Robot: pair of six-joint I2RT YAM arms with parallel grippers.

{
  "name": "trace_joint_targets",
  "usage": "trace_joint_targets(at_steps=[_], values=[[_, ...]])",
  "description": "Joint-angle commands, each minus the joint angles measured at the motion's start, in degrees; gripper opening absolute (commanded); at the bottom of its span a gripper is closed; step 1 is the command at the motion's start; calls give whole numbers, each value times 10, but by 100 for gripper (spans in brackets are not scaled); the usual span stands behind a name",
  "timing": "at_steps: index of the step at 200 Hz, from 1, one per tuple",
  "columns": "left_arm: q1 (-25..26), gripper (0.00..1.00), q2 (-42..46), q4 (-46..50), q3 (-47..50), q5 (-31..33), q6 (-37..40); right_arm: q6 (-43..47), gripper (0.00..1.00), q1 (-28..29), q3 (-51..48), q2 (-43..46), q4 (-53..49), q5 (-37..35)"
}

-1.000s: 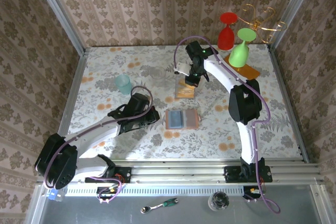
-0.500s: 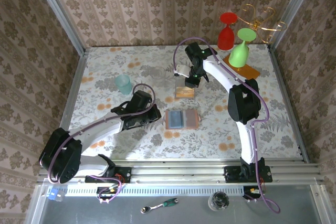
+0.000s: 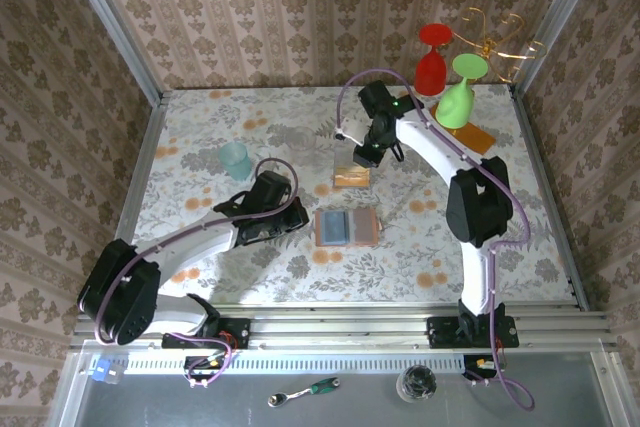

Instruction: Take the credit cards out of the card holder

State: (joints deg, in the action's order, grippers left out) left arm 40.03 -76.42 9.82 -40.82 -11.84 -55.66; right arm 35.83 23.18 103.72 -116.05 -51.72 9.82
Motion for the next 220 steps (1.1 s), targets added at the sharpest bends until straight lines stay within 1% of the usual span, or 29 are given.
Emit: trace_joint_targets(at_steps=[1, 11, 30, 56, 80, 109, 166, 195, 220], values=[[-6, 2, -14, -23, -17, -14, 15, -92, 20, 11, -41, 48, 53, 8], [-6, 2, -23, -37, -17, -20, 15, -124, 21, 15, -61, 61, 69, 5], [-5, 2, -43, -59, -20, -29, 17, -219, 22, 26, -102, 88, 104, 4], [-2, 2, -79, -95, -28, -53, 17, -337, 24, 44, -175, 131, 152, 32], [0, 2, -114, -118, -38, -79, 20, -438, 25, 56, -258, 177, 225, 58], [-1, 1, -139, -121, -46, -97, 33, -539, 26, 68, -348, 218, 299, 88], [-22, 1, -124, -94, -25, -110, 67, -647, 27, 95, -417, 226, 325, 97], [-34, 0, -122, -117, 0, -131, 69, -683, 26, 109, -438, 231, 335, 92], [-35, 0, -127, -131, 7, -147, 71, -710, 26, 117, -449, 228, 339, 93]])
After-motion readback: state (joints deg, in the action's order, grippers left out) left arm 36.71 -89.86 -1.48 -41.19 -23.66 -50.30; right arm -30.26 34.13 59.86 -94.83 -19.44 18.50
